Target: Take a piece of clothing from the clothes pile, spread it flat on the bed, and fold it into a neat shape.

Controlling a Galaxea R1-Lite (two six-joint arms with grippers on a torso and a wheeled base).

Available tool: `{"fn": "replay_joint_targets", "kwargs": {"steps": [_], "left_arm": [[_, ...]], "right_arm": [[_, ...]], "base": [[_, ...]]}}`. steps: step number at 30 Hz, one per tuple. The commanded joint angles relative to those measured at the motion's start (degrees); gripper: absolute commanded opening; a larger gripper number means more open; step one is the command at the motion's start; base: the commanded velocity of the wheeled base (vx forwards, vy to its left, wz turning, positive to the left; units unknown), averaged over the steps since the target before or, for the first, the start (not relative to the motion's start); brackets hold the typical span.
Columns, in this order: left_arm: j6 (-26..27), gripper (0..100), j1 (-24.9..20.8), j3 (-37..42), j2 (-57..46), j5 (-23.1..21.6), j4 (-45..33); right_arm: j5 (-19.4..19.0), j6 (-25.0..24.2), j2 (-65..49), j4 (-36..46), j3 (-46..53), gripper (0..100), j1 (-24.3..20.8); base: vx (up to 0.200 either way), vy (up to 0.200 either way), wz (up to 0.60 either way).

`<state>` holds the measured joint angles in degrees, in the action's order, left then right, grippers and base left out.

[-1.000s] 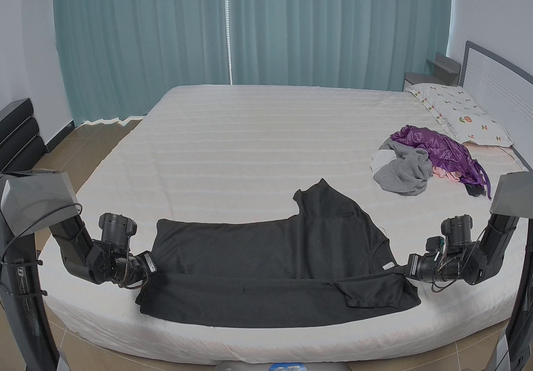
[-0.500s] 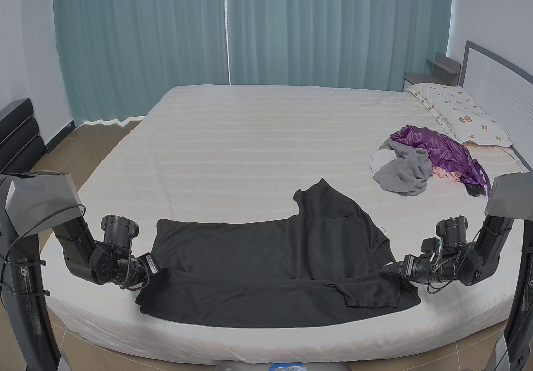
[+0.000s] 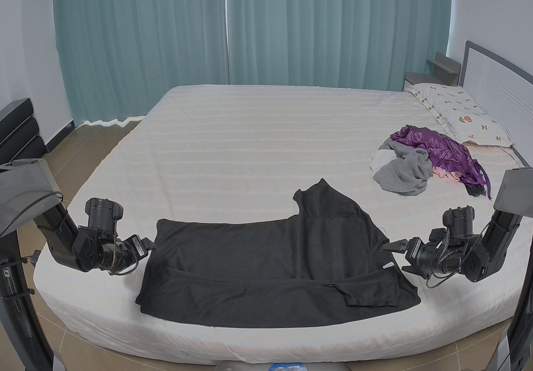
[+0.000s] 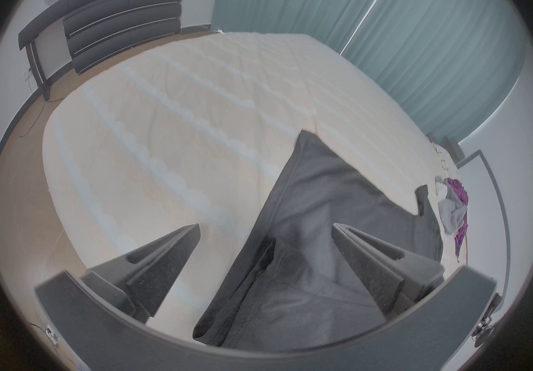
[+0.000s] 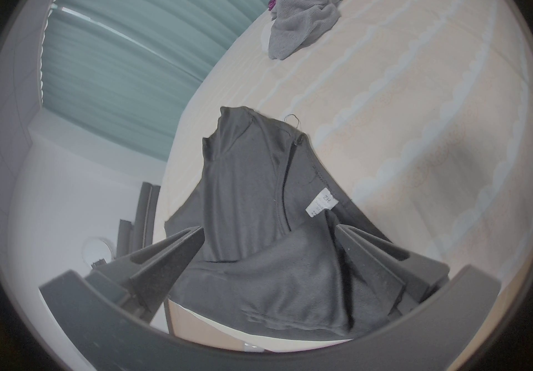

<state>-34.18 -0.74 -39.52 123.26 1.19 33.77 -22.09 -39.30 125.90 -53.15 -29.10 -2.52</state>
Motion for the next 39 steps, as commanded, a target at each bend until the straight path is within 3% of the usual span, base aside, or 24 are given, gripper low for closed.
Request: {"fn": "replay_joint_targets", "kwargs": {"steps": [1,8,17,39], "left_arm": [[-0.2,100,0.7,-6.6,-2.5,-0.8,-3.0],[-0.2,100,0.7,-22.2,6.4,-10.4,-10.3],[0.0,100,0.6,-40.3,21.4,-10.8,-11.8],[0.3,100,2.0,-43.3,24.2,-10.3,-11.9]], "right_arm": [[-0.1,-5.5,-0.2,-4.3,1.1,100,-0.3],[-0.1,-8.9,4.1,-12.6,2.6,100,-0.4],[-0.1,-9.9,4.4,-15.2,3.6,100,-0.5],[-0.1,-9.8,4.4,-15.3,4.4,100,-0.9]], "base": [[0.0,0.0,0.0],[0.0,0.0,0.0],[0.0,0.0,0.0],[0.0,0.0,0.0]]}}
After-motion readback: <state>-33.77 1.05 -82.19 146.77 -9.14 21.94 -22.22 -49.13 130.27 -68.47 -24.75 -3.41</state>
